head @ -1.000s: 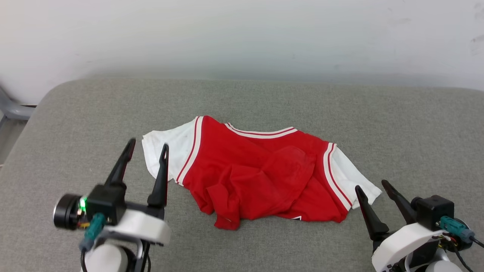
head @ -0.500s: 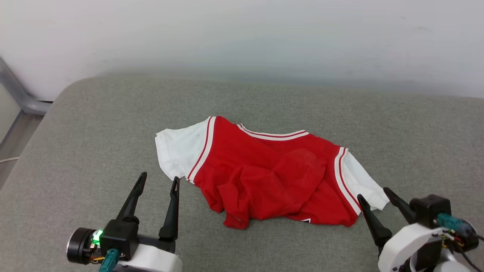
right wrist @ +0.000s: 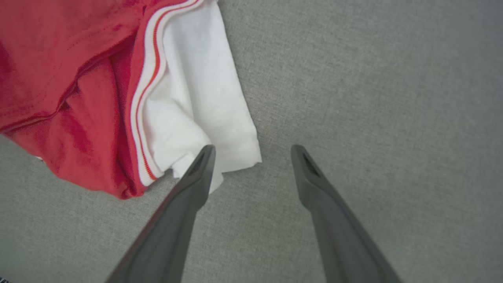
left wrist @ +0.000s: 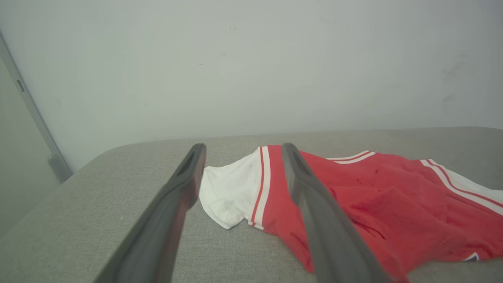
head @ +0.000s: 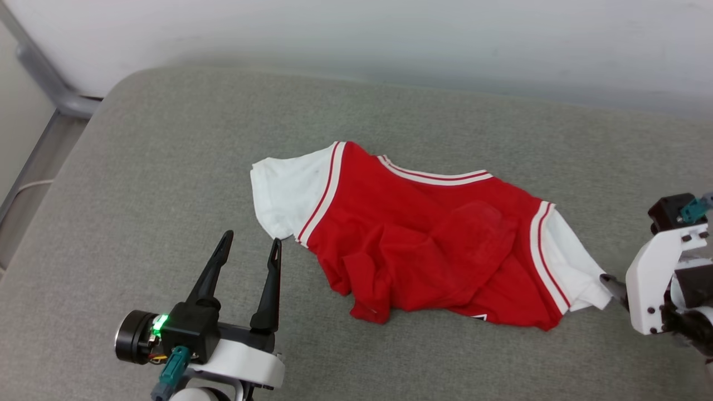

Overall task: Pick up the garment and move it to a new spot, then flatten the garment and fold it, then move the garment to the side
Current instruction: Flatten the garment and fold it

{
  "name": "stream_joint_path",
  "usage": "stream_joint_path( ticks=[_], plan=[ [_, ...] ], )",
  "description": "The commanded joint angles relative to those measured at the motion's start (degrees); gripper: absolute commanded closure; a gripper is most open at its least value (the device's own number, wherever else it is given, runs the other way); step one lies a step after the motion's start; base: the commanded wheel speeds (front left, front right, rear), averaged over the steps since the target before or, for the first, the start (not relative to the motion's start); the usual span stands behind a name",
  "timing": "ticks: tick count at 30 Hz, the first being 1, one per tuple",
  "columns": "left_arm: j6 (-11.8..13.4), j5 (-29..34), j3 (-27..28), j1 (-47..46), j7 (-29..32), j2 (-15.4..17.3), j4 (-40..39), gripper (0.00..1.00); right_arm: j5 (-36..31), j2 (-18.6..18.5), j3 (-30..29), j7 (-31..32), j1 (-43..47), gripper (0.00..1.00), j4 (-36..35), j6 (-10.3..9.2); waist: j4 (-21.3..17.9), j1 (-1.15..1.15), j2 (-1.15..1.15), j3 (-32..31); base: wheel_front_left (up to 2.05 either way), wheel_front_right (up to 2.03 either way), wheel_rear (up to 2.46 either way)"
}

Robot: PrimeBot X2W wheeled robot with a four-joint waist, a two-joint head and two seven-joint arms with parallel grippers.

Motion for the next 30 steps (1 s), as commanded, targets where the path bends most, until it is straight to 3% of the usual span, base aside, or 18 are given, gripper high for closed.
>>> stream_joint_path(
  ticks=[1, 6, 14, 16, 30],
  plan=[
    [-0.46, 0.51, 0.19, -1.19, -0.15, -0.51, 0.21, 0.0, -0.54, -0.23, -0.52, 2.27, -1.71, 0.0, 0.66, -0.04, 1.65, 0.0, 0.0, 1.77, 0.0, 0.0, 0.0],
    [-1.38, 1.31, 0.91, -2.36, -0.15, -1.5, 0.69, 0.0, -1.47, 0.2, -1.24, 6.19, -2.81, 0.0, 3.25, -0.04, 3.35, 0.0, 0.0, 3.7, 0.0, 0.0, 0.0],
    [-2.47, 2.05, 2.32, -3.44, -0.15, -2.3, 0.69, 0.0, 0.16, 2.22, 1.69, 6.76, -0.86, 0.0, 6.98, 0.06, 4.23, 0.0, 0.0, 5.44, 0.0, 0.0, 0.0],
    [-2.7, 2.31, 2.55, -3.57, -0.15, -2.49, 0.82, 0.0, 0.67, 1.79, 2.69, 6.75, -0.36, 0.99, 7.59, 0.06, 4.21, 0.0, 0.0, 5.61, 0.0, 0.0, 0.0],
    [-3.7, 3.24, 3.94, -3.94, -0.15, -3.27, 1.5, 0.0, -1.72, -13.21, 2.89, 0.9, -4.79, 1.0, 8.3, -0.08, 2.73, 0.0, 0.0, 5.56, 0.0, 0.0, 0.0]
  ],
)
